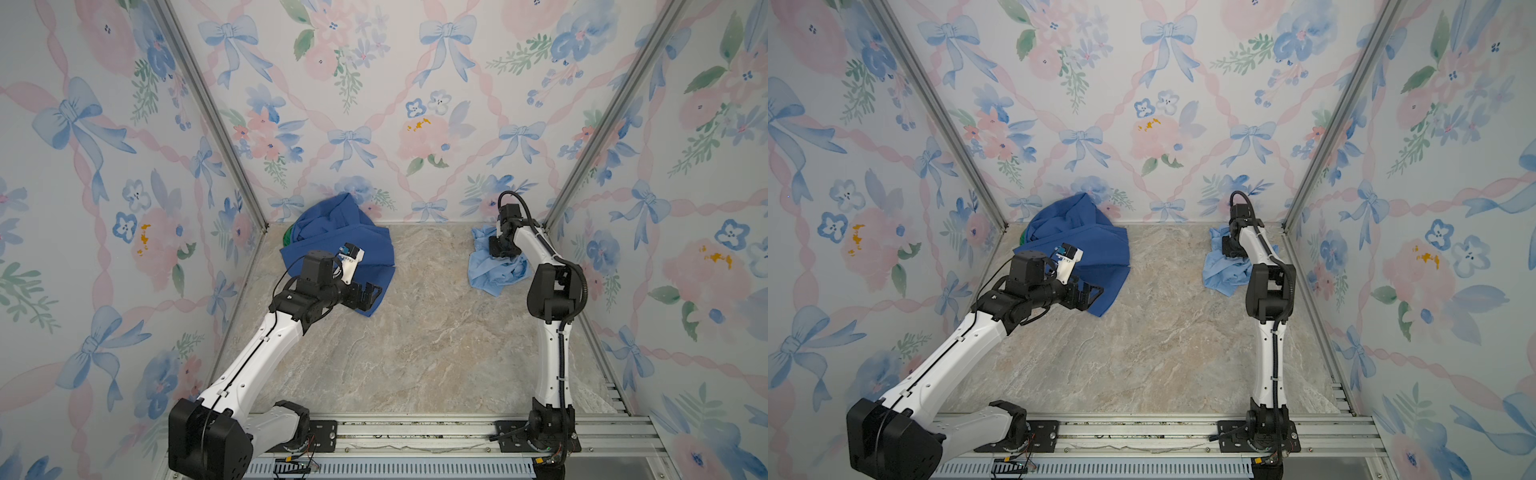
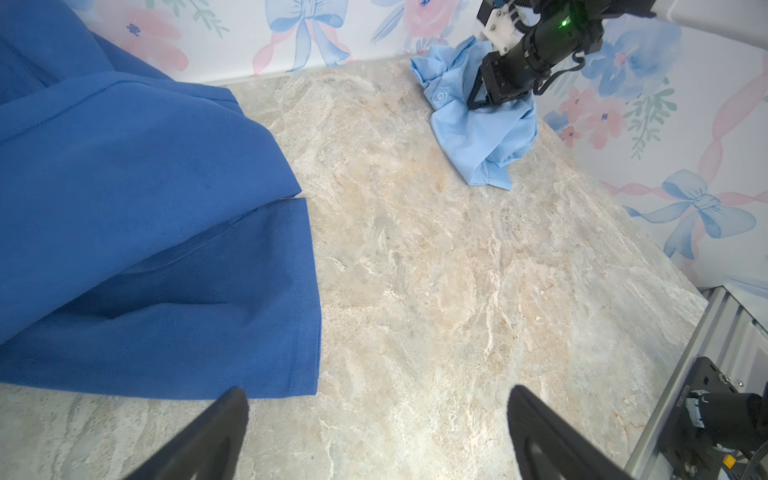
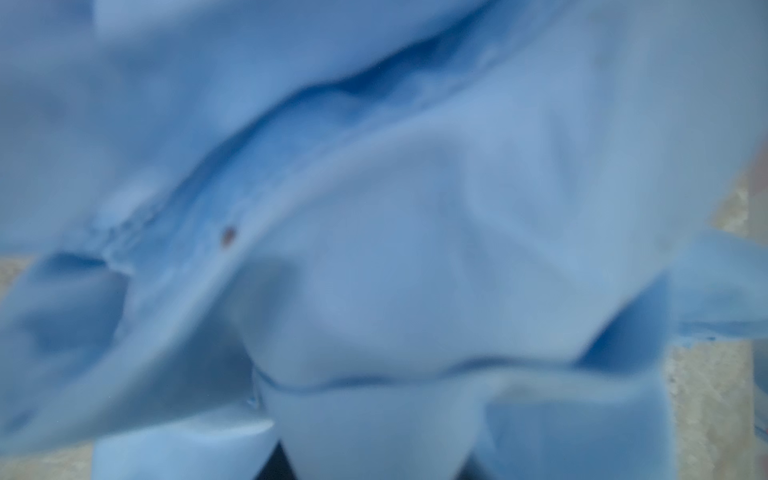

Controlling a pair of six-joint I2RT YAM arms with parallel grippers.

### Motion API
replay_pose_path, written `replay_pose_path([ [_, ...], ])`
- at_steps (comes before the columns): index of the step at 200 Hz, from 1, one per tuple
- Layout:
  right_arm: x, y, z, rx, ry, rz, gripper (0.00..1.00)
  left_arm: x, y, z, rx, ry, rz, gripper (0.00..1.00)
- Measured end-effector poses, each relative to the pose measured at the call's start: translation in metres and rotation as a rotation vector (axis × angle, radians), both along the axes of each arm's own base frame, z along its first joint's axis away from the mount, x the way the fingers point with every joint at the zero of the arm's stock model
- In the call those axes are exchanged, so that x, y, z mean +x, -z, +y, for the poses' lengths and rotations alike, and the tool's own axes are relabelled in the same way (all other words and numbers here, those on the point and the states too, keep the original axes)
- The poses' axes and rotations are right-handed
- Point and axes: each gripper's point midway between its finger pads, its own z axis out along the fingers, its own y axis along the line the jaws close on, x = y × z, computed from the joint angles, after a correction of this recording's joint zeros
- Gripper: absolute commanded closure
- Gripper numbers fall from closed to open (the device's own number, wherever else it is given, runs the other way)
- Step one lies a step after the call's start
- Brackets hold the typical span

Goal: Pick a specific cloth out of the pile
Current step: 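Drag the light blue shirt with the right gripper toward the far corner, then release the light blue shirt in the far corner while the left arm draws back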

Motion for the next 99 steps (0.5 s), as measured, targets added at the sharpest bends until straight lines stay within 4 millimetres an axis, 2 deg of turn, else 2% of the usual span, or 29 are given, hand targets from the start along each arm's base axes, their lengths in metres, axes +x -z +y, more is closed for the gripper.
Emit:
replay_pose_path([
  [17,-0.001,0.002,0.002,0.016,0.006,0.004,0.24,0.005,-0.001,0.001,0.002,-0.016,-0.001,0.02],
  [38,-0.007,0.001,0.004,0.029,0.002,0.011,0.17,0.011,-0.005,0.002,0.004,-0.035,-0.011,0.02],
  [55,-0.014,-0.006,0.005,0.032,-0.004,0.011,0.03,0.014,-0.009,0.004,0.007,-0.05,-0.026,0.02],
  [61,-0.017,-0.011,0.005,0.033,-0.004,0.006,0.0,0.015,-0.011,0.004,0.008,-0.054,-0.031,0.02],
  [81,-0.028,-0.038,0.006,0.038,-0.003,-0.026,0.03,0.016,-0.013,0.007,0.012,-0.066,-0.041,0.02],
  [99,-0.035,-0.078,0.006,0.041,-0.006,-0.096,0.03,0.016,-0.018,0.011,0.011,-0.079,-0.058,0.02],
])
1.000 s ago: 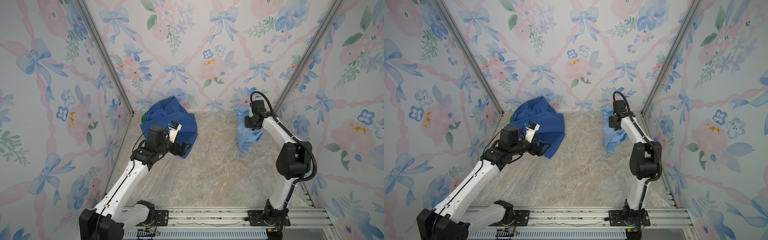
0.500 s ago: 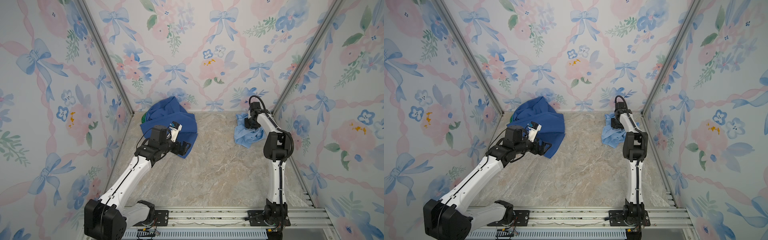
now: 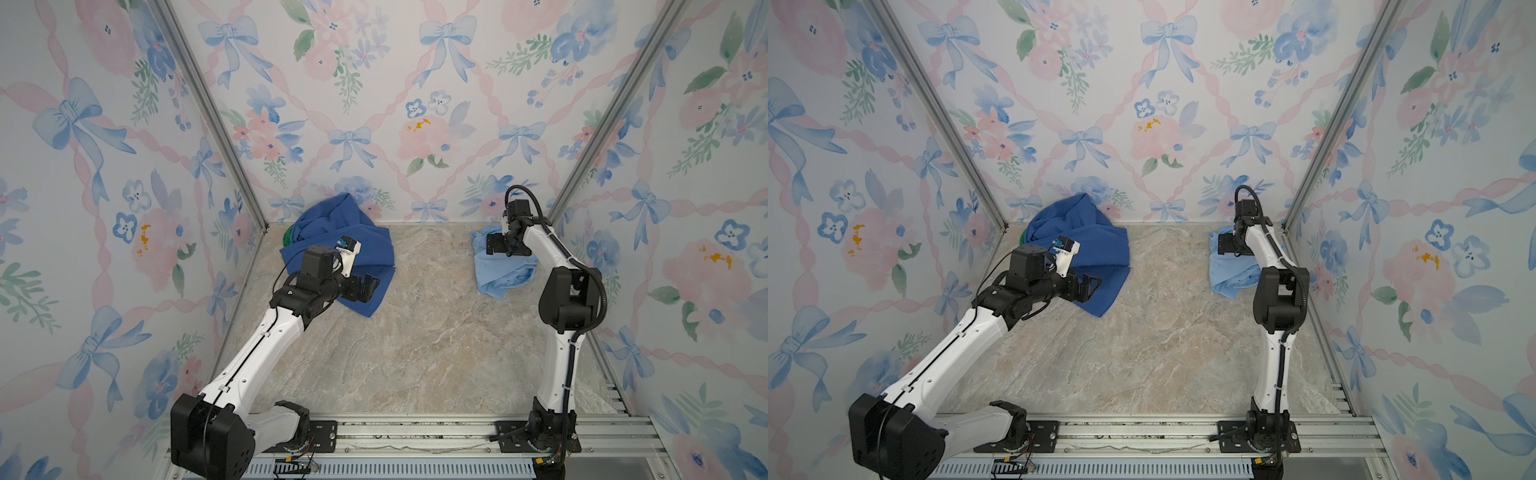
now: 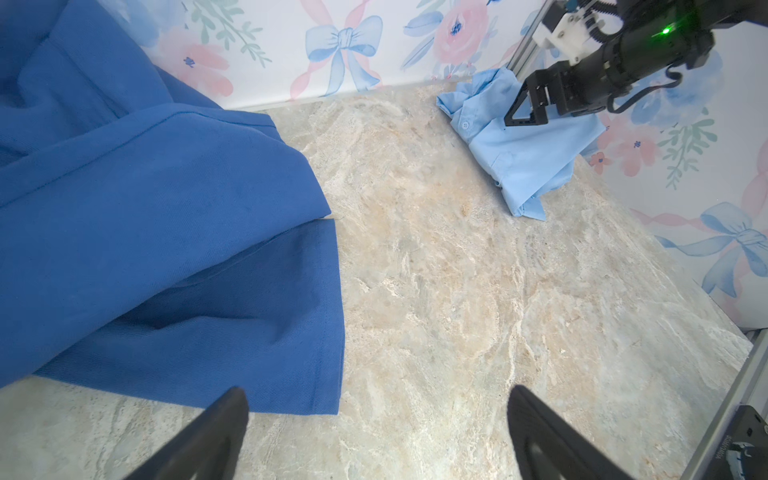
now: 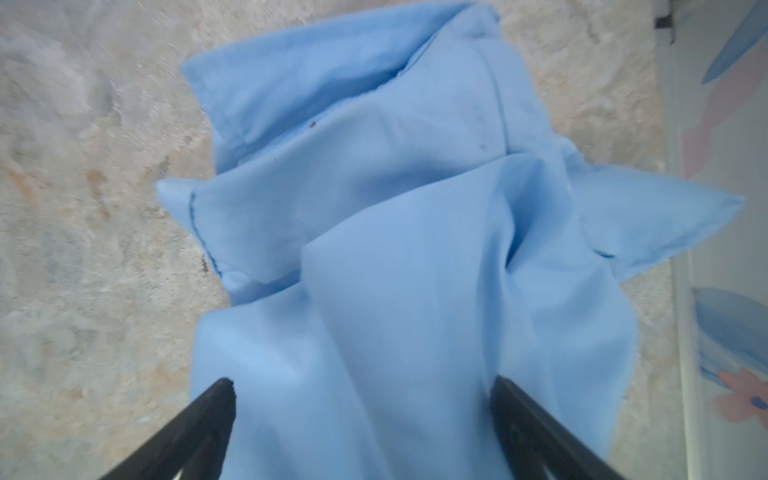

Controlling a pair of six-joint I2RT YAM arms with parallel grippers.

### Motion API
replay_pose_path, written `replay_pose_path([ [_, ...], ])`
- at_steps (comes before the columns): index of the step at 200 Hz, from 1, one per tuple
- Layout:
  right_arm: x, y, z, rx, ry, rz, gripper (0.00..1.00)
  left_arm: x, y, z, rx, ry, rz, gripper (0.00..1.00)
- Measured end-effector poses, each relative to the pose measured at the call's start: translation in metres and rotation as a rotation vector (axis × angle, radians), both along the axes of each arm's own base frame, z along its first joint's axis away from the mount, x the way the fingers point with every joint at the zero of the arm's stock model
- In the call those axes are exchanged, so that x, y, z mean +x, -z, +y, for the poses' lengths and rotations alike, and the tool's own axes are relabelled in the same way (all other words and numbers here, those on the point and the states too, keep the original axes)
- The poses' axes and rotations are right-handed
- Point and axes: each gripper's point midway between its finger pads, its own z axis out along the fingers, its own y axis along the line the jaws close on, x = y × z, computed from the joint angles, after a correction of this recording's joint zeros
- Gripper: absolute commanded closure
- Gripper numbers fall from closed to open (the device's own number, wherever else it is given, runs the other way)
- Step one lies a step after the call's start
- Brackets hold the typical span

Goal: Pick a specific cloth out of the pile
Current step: 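Release the light blue shirt in the far corner while the left arm draws back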

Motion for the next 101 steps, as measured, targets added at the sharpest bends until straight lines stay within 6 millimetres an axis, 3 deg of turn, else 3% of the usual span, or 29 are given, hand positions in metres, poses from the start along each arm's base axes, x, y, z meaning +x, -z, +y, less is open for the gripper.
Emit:
replay_pose_path([
  [26,-0.008,-0.062,0.003,0.003,-0.002,-0.117,0.03,-0.001,-0.009,0.007,-0.007,-0.018,-0.025,0.02],
  [45,-0.018,-0.094,0.009,0.004,-0.013,-0.179,0.03,-0.001,-0.013,0.011,-0.004,-0.033,-0.039,0.02],
  [75,-0.052,-0.11,0.032,0.013,-0.064,-0.24,0.03,0.002,-0.016,0.032,0.039,-0.141,-0.097,0.02],
  [101,-0.114,-0.116,0.059,0.063,-0.134,-0.355,0.03,0.004,-0.008,0.09,0.104,-0.459,-0.193,0.02],
])
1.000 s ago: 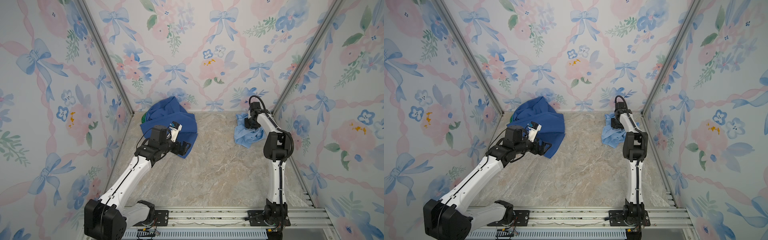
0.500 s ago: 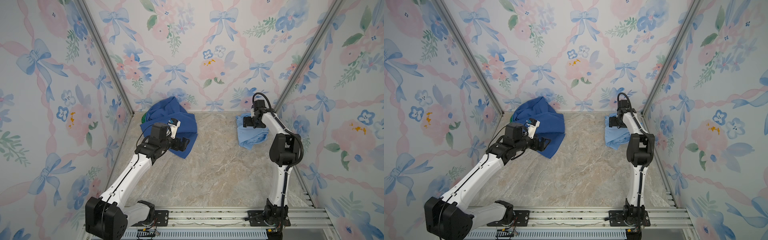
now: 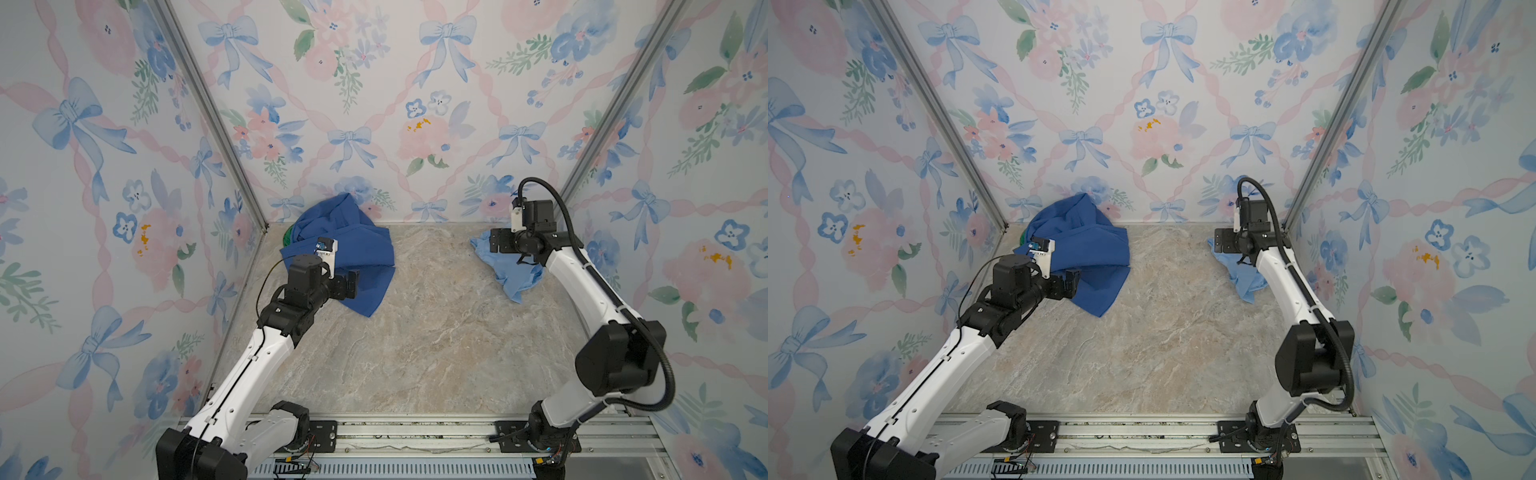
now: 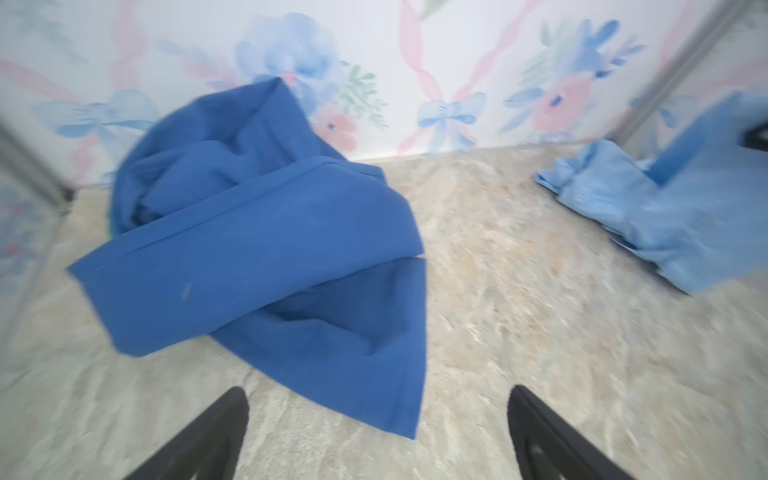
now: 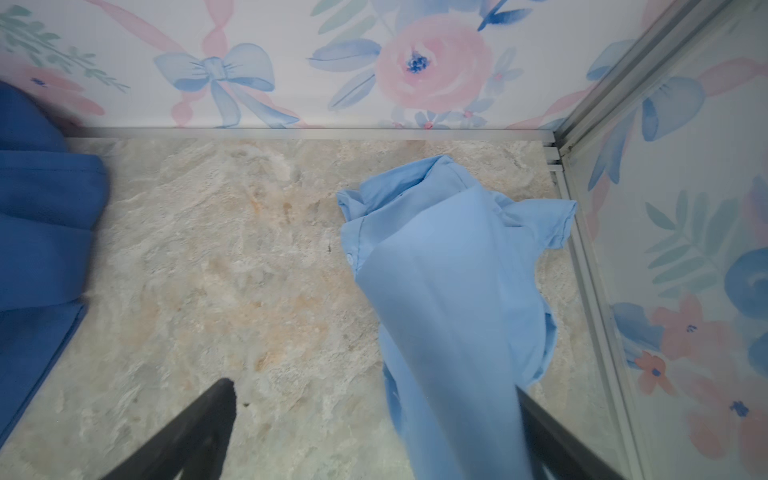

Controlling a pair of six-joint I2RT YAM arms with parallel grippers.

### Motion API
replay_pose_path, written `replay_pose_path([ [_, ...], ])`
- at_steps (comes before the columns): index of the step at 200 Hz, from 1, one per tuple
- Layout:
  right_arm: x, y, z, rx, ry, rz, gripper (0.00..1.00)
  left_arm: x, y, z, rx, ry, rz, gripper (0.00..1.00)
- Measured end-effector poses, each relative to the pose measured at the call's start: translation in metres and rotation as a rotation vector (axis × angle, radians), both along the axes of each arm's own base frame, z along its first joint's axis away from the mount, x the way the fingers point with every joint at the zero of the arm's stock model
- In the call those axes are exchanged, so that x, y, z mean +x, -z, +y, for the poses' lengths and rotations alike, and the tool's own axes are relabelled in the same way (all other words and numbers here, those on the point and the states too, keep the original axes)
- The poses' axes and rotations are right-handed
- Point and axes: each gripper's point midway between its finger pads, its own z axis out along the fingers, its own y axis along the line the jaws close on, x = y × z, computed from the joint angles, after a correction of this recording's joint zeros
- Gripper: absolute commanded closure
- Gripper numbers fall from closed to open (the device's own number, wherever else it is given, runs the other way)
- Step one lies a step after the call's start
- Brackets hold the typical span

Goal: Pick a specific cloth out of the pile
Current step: 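Release the light blue shirt in the far corner while the left arm draws back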

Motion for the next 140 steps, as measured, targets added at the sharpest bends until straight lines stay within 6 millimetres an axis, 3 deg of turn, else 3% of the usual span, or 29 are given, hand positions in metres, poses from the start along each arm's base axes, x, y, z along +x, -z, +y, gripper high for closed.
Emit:
replay_pose_path([
  [22,-0.044,-0.018,-0.006,0.071,0.013,-0.138,0.03,-0.016,0.035,0.048,0.04,-0.231,-0.07,0.02],
  [41,-0.044,-0.033,-0.026,0.109,0.063,-0.192,0.03,-0.031,0.07,0.068,0.043,-0.325,-0.072,0.02],
  [60,-0.022,-0.035,-0.033,0.119,0.076,-0.184,0.03,-0.034,0.07,0.074,0.025,-0.356,-0.107,0.02],
  [99,0.033,0.0,-0.027,0.177,0.031,-0.076,0.03,-0.033,0.027,0.077,-0.031,-0.377,-0.25,0.02],
  [119,0.066,-0.013,-0.032,0.212,0.014,-0.104,0.03,-0.035,0.017,0.078,-0.044,-0.381,-0.279,0.02],
  [140,0.092,-0.052,-0.037,0.224,0.003,-0.19,0.03,-0.036,0.017,0.078,-0.045,-0.38,-0.282,0.02],
])
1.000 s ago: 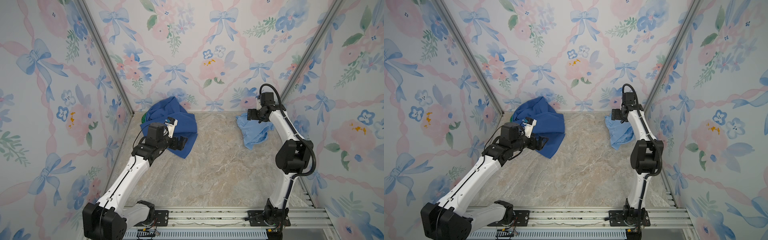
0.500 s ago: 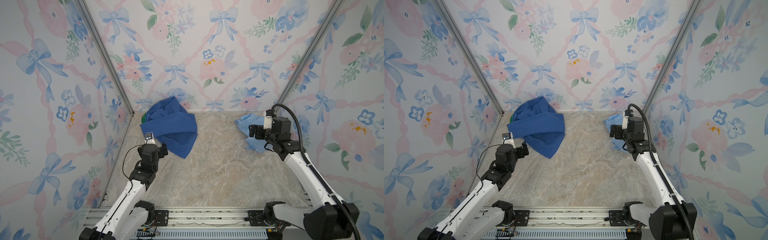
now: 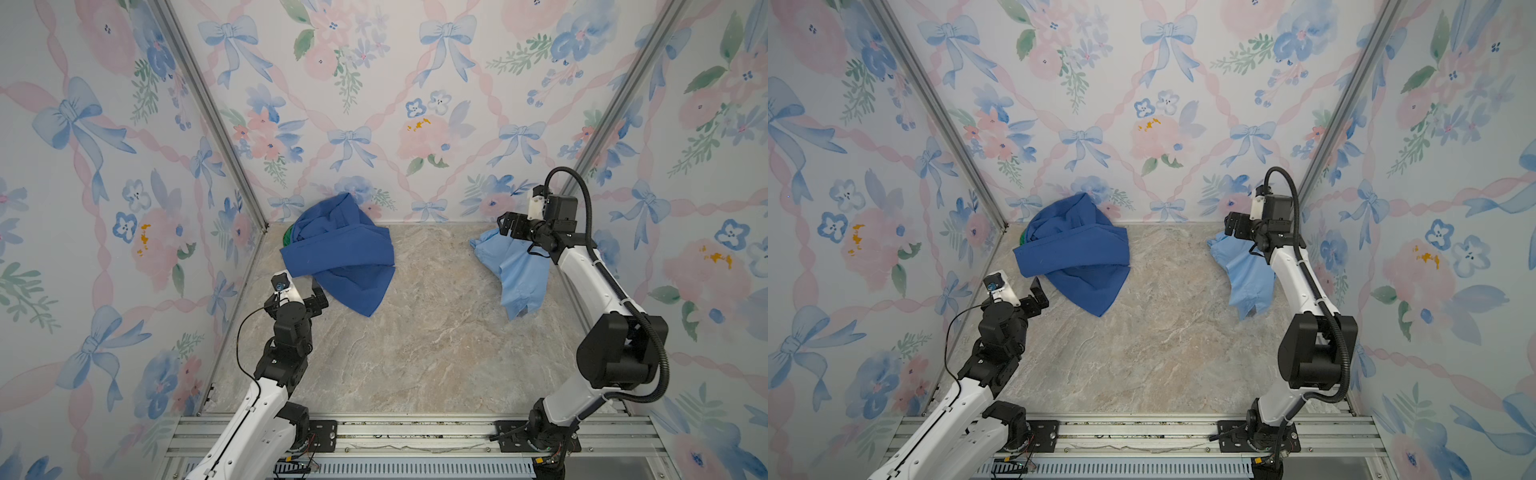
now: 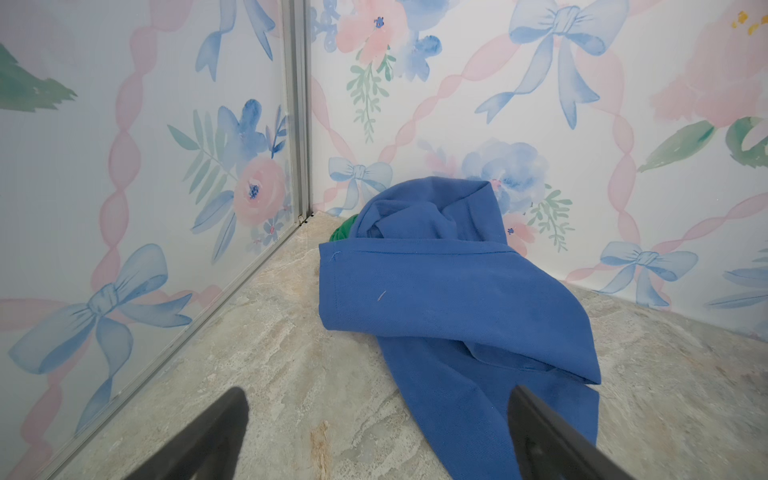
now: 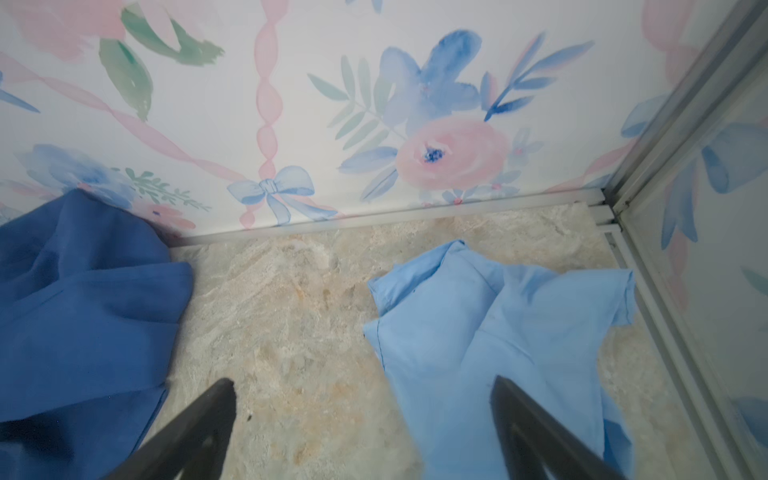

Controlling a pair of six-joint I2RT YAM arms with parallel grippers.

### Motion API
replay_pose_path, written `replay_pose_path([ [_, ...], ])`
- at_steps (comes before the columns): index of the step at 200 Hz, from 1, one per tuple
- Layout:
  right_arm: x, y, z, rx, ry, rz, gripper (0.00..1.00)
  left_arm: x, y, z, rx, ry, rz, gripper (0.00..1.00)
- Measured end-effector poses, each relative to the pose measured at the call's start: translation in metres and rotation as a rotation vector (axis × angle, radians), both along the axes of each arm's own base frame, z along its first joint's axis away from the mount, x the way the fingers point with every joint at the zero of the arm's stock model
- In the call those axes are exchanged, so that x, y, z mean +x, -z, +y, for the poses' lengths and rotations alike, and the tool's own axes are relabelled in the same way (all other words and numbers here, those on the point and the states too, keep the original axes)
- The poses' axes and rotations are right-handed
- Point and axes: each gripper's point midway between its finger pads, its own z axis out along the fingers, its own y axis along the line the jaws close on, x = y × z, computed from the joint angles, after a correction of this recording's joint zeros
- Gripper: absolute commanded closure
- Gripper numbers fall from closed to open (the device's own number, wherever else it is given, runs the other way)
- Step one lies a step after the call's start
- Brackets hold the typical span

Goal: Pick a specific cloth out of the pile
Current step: 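Release the light blue shirt in the far corner while the left arm draws back, then open the right gripper and lift it away from the light blue shirt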

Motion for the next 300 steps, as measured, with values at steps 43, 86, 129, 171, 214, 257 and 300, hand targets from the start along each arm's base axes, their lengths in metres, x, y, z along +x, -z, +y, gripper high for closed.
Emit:
replay_pose_path([
  [43,0.023,-0.051,0.0,0.006,-0.023,-0.132,1.0,0.002,0.004,-0.002,0.003,0.007,0.016,0.02],
  [86,0.053,0.113,-0.008,0.097,-0.039,0.111,1.0,0.004,0.009,-0.005,0.004,0.024,0.036,0.02],
  [129,0.036,0.19,-0.013,-0.066,0.012,0.306,1.0,0.001,0.004,-0.005,0.001,0.027,0.022,0.02],
  [171,0.053,0.104,-0.009,-0.173,0.036,0.132,0.89,0.002,0.005,-0.006,-0.001,0.038,0.027,0.02],
  [214,0.039,0.07,-0.017,-0.17,0.034,0.124,0.19,0.002,0.006,-0.01,-0.004,0.059,0.029,0.02],
  [257,-0.053,0.103,0.058,-0.179,-0.129,0.298,0.12,0.003,0.006,-0.013,-0.008,0.074,0.03,0.02],
  [300,-0.182,0.209,0.131,-0.088,-0.27,0.603,0.22,0.004,0.007,-0.016,-0.012,0.096,0.033,0.02],
])
